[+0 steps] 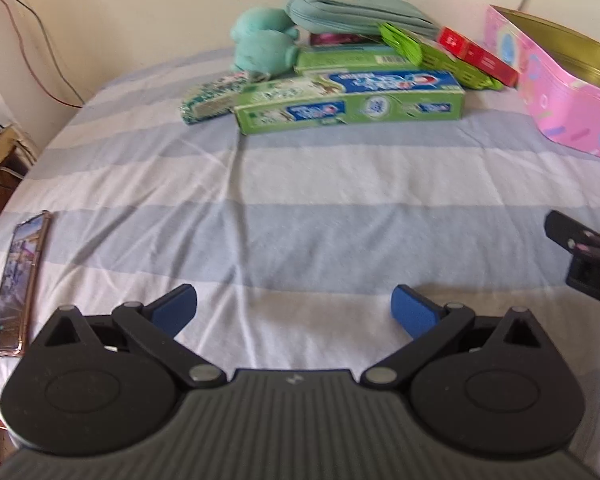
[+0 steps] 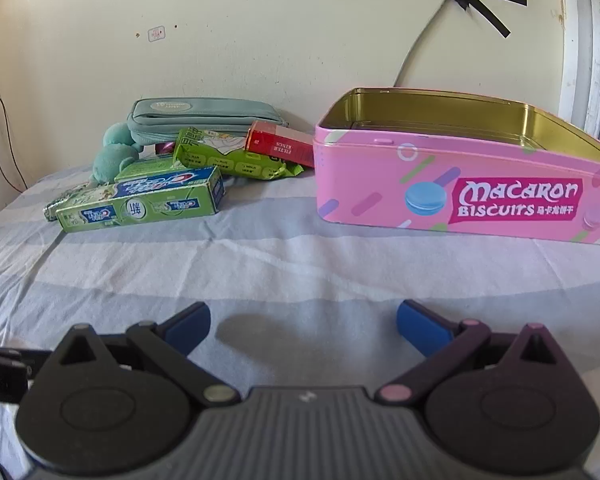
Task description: Organize objects
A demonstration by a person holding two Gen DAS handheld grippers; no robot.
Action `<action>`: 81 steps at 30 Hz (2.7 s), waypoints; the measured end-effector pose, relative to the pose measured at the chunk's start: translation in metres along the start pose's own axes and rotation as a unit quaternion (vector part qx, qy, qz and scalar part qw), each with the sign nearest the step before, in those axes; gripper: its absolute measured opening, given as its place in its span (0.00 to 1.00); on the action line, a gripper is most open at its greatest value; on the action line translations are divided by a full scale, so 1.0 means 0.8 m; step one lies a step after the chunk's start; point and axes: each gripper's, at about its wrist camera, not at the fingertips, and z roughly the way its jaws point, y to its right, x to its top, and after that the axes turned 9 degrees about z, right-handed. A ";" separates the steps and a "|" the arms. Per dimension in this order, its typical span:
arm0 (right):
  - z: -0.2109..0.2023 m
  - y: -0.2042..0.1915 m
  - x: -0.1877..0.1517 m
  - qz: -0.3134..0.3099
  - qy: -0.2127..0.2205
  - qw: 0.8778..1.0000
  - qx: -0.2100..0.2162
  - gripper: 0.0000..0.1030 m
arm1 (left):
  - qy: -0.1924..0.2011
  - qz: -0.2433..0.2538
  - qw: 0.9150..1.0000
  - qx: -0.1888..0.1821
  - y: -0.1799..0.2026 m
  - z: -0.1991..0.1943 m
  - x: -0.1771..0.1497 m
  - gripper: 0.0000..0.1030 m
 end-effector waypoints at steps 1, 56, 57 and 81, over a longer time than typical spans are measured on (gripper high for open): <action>0.000 0.001 0.000 0.002 0.000 1.000 0.002 1.00 | 0.000 0.000 1.000 0.003 -0.001 -0.001 0.000 1.00; -0.002 0.012 0.000 0.034 0.009 0.999 0.032 1.00 | 0.002 -0.075 0.995 -0.059 -0.029 0.011 -0.023 1.00; -0.002 0.013 0.000 0.036 0.010 0.999 0.033 1.00 | 0.006 -0.073 0.995 -0.061 -0.030 0.011 -0.025 1.00; 0.028 -0.048 0.021 -0.068 0.005 0.996 0.060 0.87 | 0.162 -0.047 0.985 -0.037 -0.095 0.042 -0.003 1.00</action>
